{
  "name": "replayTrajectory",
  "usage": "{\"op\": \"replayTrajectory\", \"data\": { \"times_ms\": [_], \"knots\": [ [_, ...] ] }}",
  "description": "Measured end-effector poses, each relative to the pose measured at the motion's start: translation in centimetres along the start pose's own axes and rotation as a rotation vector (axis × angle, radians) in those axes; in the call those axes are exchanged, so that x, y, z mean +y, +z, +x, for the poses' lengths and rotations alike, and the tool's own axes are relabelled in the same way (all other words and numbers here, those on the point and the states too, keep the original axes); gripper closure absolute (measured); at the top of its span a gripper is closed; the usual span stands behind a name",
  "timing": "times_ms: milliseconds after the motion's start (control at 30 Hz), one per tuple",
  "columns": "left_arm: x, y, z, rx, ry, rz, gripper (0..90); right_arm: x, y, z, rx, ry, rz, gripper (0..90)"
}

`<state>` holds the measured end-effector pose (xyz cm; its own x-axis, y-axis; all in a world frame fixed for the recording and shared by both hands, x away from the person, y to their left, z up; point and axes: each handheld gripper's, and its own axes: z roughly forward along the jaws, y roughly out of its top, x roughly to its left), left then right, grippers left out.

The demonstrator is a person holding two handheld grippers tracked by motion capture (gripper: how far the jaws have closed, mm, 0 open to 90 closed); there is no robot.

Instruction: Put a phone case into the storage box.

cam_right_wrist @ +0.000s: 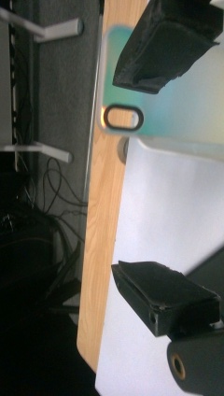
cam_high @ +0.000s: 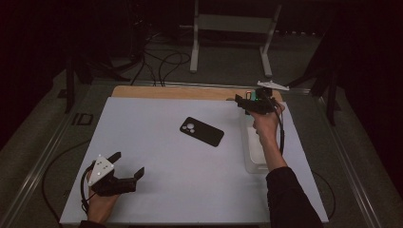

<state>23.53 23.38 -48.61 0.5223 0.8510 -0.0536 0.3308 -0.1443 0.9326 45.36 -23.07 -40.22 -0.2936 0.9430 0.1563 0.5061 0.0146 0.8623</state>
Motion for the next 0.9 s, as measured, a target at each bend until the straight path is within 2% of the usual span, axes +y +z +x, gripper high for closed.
{"op": "replayTrajectory", "data": {
  "times_ms": [67,400,833,900],
  "knots": [
    [0.0,0.0,0.0,0.000,-0.001,-0.002,0.5,-0.1,-0.1,0.3,0.025,0.005,-0.001,9.2],
    [0.0,0.0,-0.1,-0.002,0.002,-0.002,0.5,-0.3,-0.1,1.5,0.078,-0.032,0.025,8.7],
    [0.0,0.0,-0.2,-0.001,0.003,0.000,0.4,-0.9,0.2,3.2,0.160,-0.107,0.079,8.6],
    [0.0,0.0,-0.2,-0.002,0.004,0.002,0.4,-1.1,0.4,3.7,0.186,-0.128,0.093,8.6]
  ]
}}
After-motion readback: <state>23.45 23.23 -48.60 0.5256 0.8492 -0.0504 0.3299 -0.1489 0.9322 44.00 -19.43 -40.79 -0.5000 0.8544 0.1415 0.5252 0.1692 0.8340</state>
